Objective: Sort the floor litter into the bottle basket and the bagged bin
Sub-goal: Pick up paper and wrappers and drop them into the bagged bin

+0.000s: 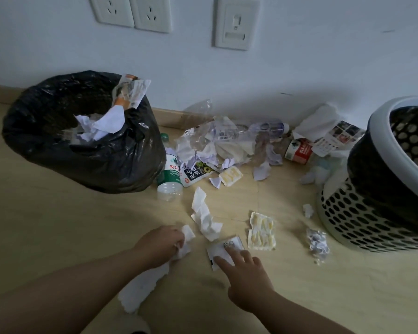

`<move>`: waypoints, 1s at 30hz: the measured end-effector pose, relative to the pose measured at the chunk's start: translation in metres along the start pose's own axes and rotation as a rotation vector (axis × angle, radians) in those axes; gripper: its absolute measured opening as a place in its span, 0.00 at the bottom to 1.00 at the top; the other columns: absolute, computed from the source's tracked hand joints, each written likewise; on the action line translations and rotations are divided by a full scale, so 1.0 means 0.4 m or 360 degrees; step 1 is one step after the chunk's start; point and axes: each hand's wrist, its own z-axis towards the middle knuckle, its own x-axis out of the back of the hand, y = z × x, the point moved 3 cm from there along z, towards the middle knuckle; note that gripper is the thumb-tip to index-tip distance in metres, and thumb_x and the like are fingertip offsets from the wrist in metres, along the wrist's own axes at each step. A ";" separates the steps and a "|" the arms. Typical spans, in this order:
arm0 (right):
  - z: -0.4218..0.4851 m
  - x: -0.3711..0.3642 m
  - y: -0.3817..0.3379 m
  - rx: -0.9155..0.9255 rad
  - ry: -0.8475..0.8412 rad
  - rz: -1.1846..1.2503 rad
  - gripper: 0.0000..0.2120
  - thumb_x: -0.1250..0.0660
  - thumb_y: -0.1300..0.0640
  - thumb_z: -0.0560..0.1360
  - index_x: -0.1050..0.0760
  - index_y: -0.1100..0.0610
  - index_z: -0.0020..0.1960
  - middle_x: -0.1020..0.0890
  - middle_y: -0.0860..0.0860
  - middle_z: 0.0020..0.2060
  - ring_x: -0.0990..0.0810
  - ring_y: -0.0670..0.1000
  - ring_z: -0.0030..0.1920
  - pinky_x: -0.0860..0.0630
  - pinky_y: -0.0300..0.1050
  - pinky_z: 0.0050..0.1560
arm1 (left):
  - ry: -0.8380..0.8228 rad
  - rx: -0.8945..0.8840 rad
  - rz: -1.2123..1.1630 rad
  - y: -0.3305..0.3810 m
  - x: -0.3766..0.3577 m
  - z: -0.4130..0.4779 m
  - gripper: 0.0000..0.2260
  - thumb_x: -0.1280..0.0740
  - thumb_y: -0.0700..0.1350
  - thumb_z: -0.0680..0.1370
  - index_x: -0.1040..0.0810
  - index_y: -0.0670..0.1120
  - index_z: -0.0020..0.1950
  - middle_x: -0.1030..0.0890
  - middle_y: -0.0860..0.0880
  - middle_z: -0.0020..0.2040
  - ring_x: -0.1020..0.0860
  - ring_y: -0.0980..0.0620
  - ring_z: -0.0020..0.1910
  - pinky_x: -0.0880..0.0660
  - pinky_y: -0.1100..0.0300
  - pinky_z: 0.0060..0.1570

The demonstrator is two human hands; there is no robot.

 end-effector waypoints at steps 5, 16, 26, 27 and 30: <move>0.022 0.002 -0.010 -0.0060 0.0109 -0.0098 0.29 0.40 0.62 0.76 0.46 0.53 0.74 0.36 0.55 0.70 0.36 0.57 0.68 0.37 0.50 0.65 | 0.0441 0.0272 -0.0534 -0.037 0.028 -0.006 0.08 0.38 0.36 0.75 0.21 0.44 0.48 0.22 0.47 0.47 0.25 0.49 0.47 0.34 0.60 0.42; 0.041 -0.007 -0.032 -0.0113 0.0026 -0.0152 0.14 0.36 0.57 0.76 0.29 0.58 0.61 0.28 0.56 0.59 0.30 0.57 0.60 0.32 0.48 0.58 | 0.0412 0.0539 -0.0647 -0.059 0.028 -0.013 0.10 0.39 0.37 0.77 0.23 0.44 0.56 0.21 0.45 0.56 0.25 0.47 0.51 0.36 0.63 0.40; 0.047 0.003 -0.016 -0.0117 -0.0277 0.0195 0.13 0.41 0.56 0.78 0.32 0.58 0.61 0.26 0.56 0.61 0.25 0.58 0.60 0.31 0.46 0.50 | 0.0446 0.0481 -0.0671 -0.042 0.043 -0.002 0.05 0.35 0.42 0.76 0.30 0.46 0.43 0.30 0.52 0.36 0.31 0.50 0.40 0.40 0.65 0.31; 0.051 0.009 -0.013 -0.0127 -0.0304 0.0231 0.15 0.40 0.55 0.78 0.33 0.59 0.62 0.26 0.57 0.61 0.25 0.58 0.60 0.30 0.47 0.50 | 0.0430 0.0454 -0.0677 -0.037 0.043 0.001 0.03 0.36 0.42 0.76 0.30 0.47 0.43 0.30 0.53 0.36 0.30 0.51 0.40 0.39 0.66 0.31; 0.058 0.053 -0.001 -0.0155 -0.0258 0.0337 0.11 0.42 0.54 0.79 0.37 0.57 0.58 0.26 0.59 0.60 0.25 0.59 0.59 0.33 0.46 0.46 | 0.0405 0.0374 -0.0723 -0.018 0.054 0.012 0.03 0.37 0.40 0.76 0.27 0.48 0.47 0.26 0.51 0.42 0.28 0.50 0.44 0.36 0.63 0.35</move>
